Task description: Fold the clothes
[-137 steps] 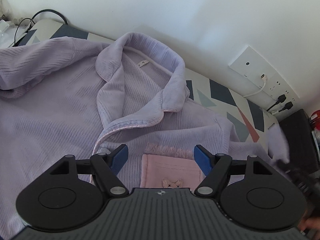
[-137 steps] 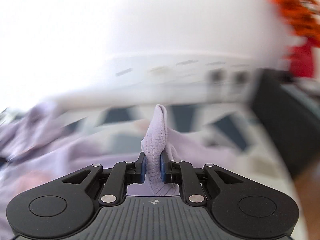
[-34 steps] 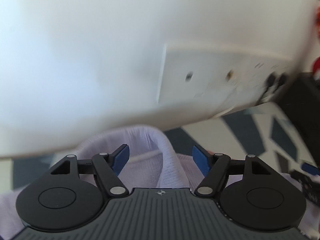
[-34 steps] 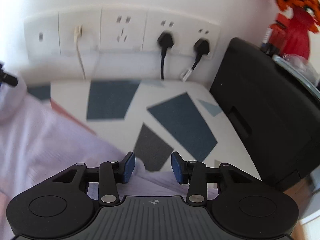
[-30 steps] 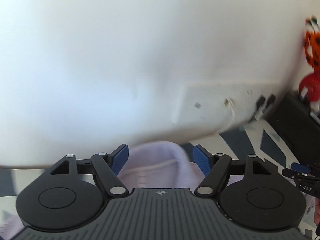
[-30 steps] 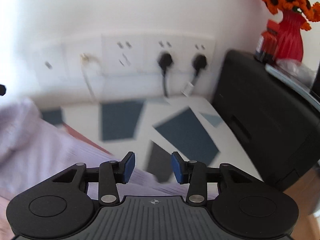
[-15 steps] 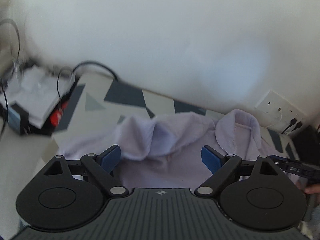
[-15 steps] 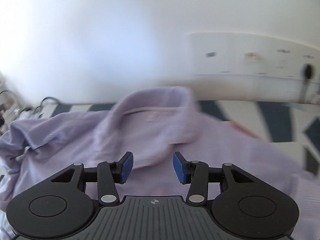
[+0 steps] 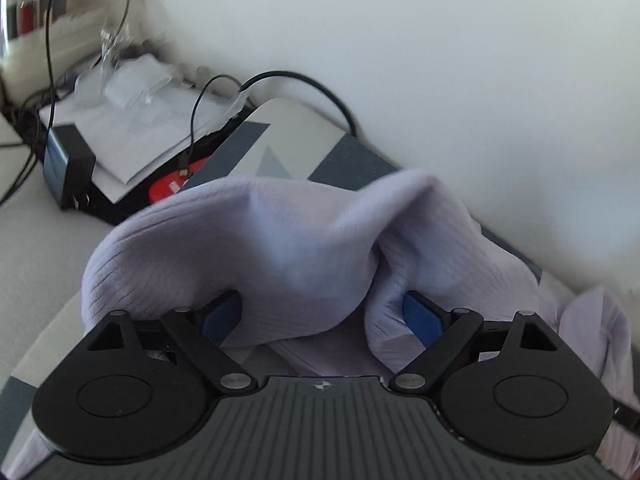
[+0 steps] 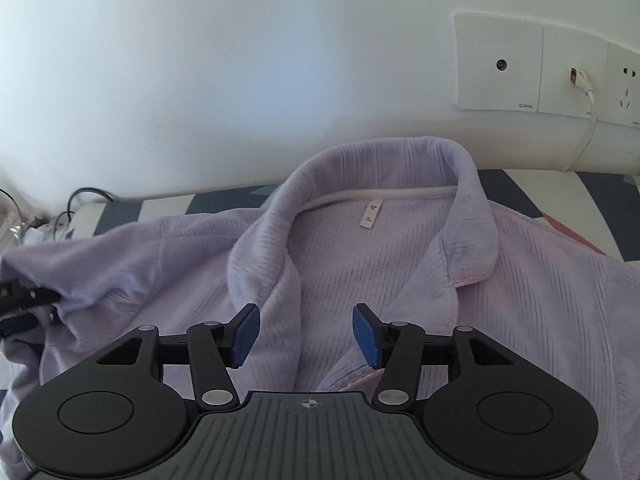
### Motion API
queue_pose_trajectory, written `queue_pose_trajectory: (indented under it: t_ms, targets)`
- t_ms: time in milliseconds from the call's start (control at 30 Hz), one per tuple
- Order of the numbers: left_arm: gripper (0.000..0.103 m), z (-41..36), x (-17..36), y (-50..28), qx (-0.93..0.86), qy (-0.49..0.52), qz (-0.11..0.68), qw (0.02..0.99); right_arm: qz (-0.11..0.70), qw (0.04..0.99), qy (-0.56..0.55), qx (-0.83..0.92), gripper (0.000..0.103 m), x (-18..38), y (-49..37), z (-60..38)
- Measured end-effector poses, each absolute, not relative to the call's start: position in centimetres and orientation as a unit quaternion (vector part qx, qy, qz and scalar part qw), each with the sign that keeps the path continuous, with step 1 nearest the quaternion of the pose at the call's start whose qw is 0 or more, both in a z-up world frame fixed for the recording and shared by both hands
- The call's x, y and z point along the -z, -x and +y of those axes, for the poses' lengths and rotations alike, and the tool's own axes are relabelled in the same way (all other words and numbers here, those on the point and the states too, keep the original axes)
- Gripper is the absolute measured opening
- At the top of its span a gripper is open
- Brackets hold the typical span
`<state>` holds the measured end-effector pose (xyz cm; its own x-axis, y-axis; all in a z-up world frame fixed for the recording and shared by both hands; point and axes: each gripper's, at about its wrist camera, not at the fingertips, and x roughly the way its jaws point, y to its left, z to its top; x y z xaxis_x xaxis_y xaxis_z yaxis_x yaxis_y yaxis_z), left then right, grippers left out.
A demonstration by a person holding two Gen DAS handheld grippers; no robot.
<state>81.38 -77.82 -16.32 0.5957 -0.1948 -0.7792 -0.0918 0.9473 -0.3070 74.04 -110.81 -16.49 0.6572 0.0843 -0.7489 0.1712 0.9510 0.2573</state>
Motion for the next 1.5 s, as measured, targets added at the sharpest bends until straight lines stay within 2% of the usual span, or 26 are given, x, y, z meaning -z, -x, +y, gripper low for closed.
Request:
queue_pose_trajectory:
  t_ms: [233,300,367,400,433,467,600,767,867,1067,1233,1267,1300,1333,1367,1500]
  targets:
    - [0.089,-76.5,17.4,-79.2,0.084,0.187,0.5,0.841,0.42,0.895,-0.15,0.018,0.049,17.8,-75.3,-110.4]
    - [0.08,-77.1,18.0,-78.7,0.083,0.166,0.505,0.843,0.422,0.894,-0.148,0.013,0.05,18.1,-75.5,-110.3]
    - [0.076,-77.8,18.4,-78.3,0.081,0.143,0.506,0.847,0.425,0.894,-0.139,0.011,0.052,18.4,-75.8,-110.1]
    - [0.047,-78.4,18.3,-78.2,0.084,0.129,0.496,0.855,0.426,0.894,-0.138,0.012,0.054,18.4,-75.9,-110.2]
    - [0.027,-78.9,18.2,-78.0,0.095,0.119,0.489,0.859,0.426,0.894,-0.139,0.013,0.055,18.5,-76.0,-110.2]
    - [0.014,-79.4,18.0,-77.8,0.101,0.111,0.484,0.862,0.426,0.894,-0.14,0.014,0.055,18.5,-76.1,-110.3]
    - [0.009,-79.1,17.0,-76.0,0.081,0.133,0.476,0.866,0.425,0.894,-0.14,0.012,0.056,18.6,-76.4,-110.1]
    - [0.009,-76.6,16.2,-72.4,0.08,0.207,0.489,0.843,0.43,0.892,-0.135,-0.016,0.054,18.5,-76.5,-109.4]
    - [0.009,-76.3,15.5,-69.5,0.079,0.223,0.499,0.834,0.439,0.89,-0.114,-0.057,0.049,18.4,-76.1,-108.2]
    - [0.012,-76.2,15.3,-66.2,0.099,0.248,0.537,0.8,0.454,0.881,-0.057,-0.117,0.048,18.1,-74.9,-105.8]
    - [0.027,-75.8,13.3,-67.4,0.119,0.191,0.548,0.806,0.466,0.875,-0.069,-0.113,0.048,17.5,-74.9,-106.2]
    - [0.033,-75.8,12.5,-67.7,0.124,0.173,0.542,0.813,0.468,0.874,-0.072,-0.11,0.048,17.6,-74.9,-106.3]
    - [0.046,-75.8,11.6,-68.1,0.124,0.149,0.528,0.827,0.467,0.874,-0.073,-0.108,0.048,17.6,-74.8,-106.4]
    - [0.055,-75.8,10.6,-68.5,0.122,0.118,0.505,0.846,0.465,0.876,-0.071,-0.108,0.048,17.7,-74.7,-106.3]
    - [0.071,-75.9,9.6,-68.8,0.12,0.087,0.482,0.863,0.463,0.877,-0.069,-0.107,0.048,17.8,-74.5,-106.3]
    - [0.082,-77.5,7.4,-70.8,0.154,-0.07,0.404,0.899,0.454,0.883,-0.062,-0.104,0.048,18.1,-74.0,-106.3]
